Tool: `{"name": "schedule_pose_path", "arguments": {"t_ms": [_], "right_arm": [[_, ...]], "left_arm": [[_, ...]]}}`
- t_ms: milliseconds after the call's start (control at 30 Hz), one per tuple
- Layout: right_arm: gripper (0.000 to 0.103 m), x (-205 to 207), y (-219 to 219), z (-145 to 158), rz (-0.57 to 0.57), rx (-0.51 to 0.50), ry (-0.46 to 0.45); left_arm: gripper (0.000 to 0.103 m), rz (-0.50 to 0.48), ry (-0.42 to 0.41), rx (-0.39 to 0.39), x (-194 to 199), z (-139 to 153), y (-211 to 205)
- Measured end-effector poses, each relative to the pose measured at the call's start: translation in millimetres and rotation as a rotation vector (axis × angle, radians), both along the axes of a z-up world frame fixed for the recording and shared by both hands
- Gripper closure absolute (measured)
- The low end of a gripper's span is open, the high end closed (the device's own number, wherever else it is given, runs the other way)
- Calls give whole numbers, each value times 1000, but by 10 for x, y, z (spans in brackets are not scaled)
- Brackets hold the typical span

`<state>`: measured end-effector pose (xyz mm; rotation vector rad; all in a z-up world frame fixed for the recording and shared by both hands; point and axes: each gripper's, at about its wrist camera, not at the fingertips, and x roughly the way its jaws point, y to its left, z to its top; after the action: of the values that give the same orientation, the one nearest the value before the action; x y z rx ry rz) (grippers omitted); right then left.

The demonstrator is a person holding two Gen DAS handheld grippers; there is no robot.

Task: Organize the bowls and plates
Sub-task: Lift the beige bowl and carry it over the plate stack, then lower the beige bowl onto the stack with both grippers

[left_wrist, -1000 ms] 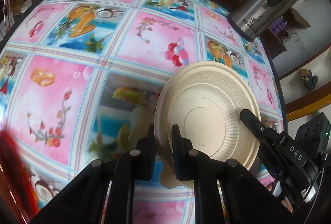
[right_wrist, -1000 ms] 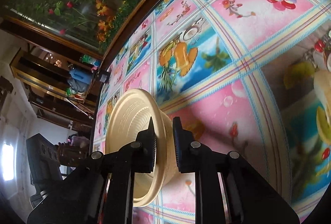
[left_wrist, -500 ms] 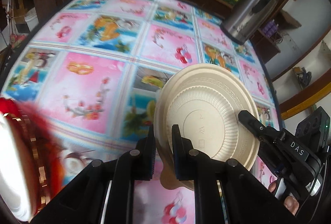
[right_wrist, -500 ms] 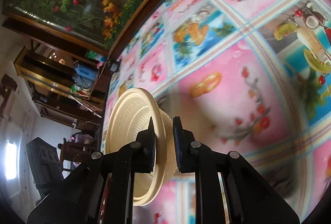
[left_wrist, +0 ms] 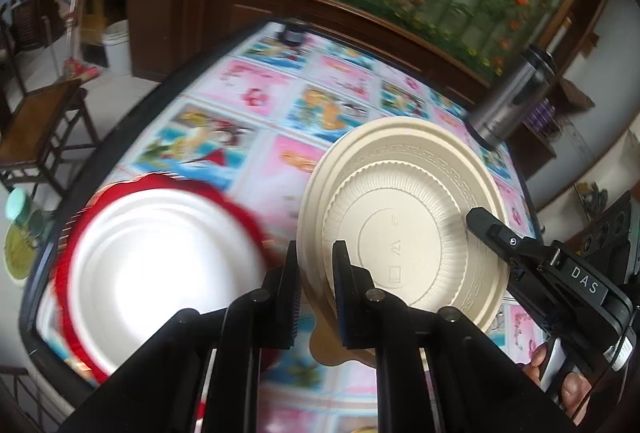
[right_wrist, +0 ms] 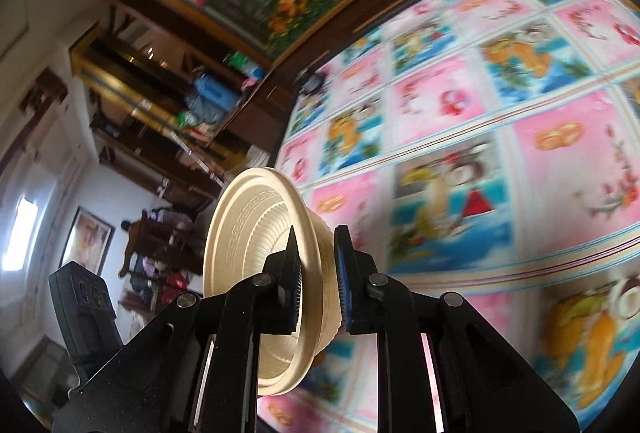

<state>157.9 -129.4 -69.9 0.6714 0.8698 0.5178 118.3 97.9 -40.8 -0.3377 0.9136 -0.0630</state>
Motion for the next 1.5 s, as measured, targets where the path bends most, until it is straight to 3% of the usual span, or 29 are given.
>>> {"name": "schedule_pose_path", "arguments": {"t_ms": [333, 567, 867, 1500], "right_arm": [[88, -105, 912, -14, 156, -37, -10], [88, -161, 1307, -140, 221, -80, 9], [88, -176, 1434, -270, 234, -108, 34], [88, -241, 1528, -380, 228, -143, 33]], "left_arm": [[90, 140, 10, 16, -328, -62, 737], [90, 185, 33, 23, -443, -168, 965], [90, 191, 43, 25, -509, -254, 1044], [90, 199, 38, 102, -469, -341, 1054]]}}
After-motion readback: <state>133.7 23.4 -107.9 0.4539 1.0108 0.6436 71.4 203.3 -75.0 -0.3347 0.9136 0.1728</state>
